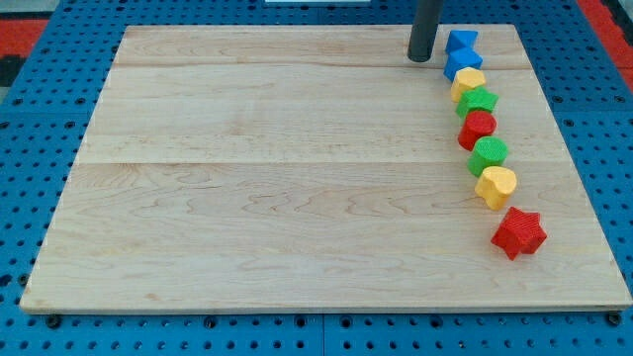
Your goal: Move your arm towards the top right
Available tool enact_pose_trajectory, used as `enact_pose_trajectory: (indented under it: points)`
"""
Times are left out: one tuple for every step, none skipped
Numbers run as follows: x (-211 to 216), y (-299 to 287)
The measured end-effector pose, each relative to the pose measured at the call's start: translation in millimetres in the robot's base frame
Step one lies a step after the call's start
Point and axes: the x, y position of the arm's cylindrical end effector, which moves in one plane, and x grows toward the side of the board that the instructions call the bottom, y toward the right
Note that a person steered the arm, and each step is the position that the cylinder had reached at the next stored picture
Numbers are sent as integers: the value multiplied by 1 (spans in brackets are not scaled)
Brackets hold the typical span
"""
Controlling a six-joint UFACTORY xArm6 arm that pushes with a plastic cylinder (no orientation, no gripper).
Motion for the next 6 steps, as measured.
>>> enact_pose_trajectory:
  points:
    - [0, 0]
    - [0, 0]
    - [-22, -34]
    - [-65, -56]
    - [-67, -37]
    - [-67, 1]
